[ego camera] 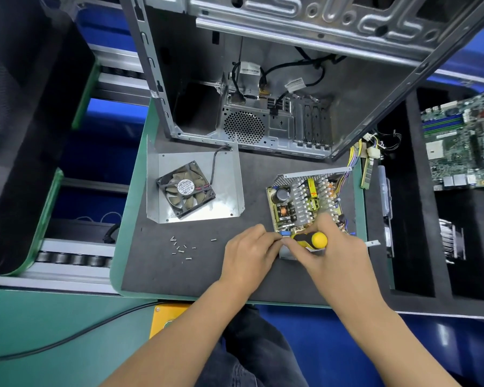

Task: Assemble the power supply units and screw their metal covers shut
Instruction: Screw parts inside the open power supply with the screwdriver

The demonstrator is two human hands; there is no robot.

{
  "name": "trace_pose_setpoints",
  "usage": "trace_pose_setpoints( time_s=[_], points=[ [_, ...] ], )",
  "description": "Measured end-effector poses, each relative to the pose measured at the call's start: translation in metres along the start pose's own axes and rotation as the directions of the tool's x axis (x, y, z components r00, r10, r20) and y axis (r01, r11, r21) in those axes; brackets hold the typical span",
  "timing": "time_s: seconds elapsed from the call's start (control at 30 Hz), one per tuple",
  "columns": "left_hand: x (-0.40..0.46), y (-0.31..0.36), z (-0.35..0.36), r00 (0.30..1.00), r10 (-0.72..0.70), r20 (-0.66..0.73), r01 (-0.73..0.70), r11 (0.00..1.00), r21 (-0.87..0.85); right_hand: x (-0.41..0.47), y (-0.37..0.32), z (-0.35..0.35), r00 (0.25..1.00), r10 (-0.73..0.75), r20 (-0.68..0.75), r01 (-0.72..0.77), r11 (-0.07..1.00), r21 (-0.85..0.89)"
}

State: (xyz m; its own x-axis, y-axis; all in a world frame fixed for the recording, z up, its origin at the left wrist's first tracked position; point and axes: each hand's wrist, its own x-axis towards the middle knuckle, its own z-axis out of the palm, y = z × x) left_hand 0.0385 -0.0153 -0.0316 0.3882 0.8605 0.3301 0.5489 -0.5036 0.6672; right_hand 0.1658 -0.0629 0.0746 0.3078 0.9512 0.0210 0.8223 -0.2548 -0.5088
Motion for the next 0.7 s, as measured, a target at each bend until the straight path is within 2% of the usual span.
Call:
trace_pose_setpoints(
  time_s=[0.1, 0.2, 0.23, 0.3, 0.37, 0.47, 0.53, 0.63, 0.7],
  points=[
    [0.001, -0.001, 0.000, 1.000, 0.031, -0.006, -0.031, 0.999, 0.026, 0.002, -0.001, 0.001, 0.999, 0.030, 0.014, -0.031, 0.998, 0.049],
    [0.001, -0.001, 0.000, 0.999, 0.039, 0.011, -0.039, 0.999, 0.032, 0.004, -0.007, -0.009, 0.996, -0.069, 0.049, 0.062, 0.989, 0.131],
    [0.001, -0.002, 0.001, 0.999, 0.042, 0.009, -0.042, 0.999, 0.032, 0.006, -0.009, -0.014, 0.987, -0.149, 0.054, 0.144, 0.986, 0.086],
    [0.001, -0.002, 0.002, 0.999, 0.044, 0.001, -0.044, 0.999, 0.027, 0.011, -0.013, -0.024, 0.943, -0.324, 0.081, 0.332, 0.935, -0.126],
    [0.001, -0.003, 0.004, 0.999, 0.041, -0.012, -0.040, 0.999, 0.034, 0.017, -0.019, -0.028, 0.911, -0.398, 0.113, 0.412, 0.845, -0.341],
    [0.000, -0.002, 0.006, 0.999, 0.034, -0.018, -0.034, 0.998, 0.045, 0.029, -0.033, -0.031, 0.939, -0.272, 0.213, 0.345, 0.749, -0.566],
    [-0.001, -0.002, 0.007, 1.000, 0.018, -0.005, -0.018, 0.999, 0.037, 0.035, -0.037, -0.033, 0.932, -0.223, 0.286, 0.361, 0.649, -0.670],
    [-0.003, -0.002, 0.003, 0.998, -0.019, 0.052, 0.020, 1.000, -0.011, 0.039, -0.031, -0.033, 0.848, -0.187, 0.496, 0.450, 0.748, -0.487],
    [-0.005, -0.003, -0.003, 0.994, -0.062, 0.089, 0.066, 0.997, -0.047, 0.039, -0.030, -0.034, 0.820, -0.190, 0.539, 0.508, 0.677, -0.533]
  ],
)
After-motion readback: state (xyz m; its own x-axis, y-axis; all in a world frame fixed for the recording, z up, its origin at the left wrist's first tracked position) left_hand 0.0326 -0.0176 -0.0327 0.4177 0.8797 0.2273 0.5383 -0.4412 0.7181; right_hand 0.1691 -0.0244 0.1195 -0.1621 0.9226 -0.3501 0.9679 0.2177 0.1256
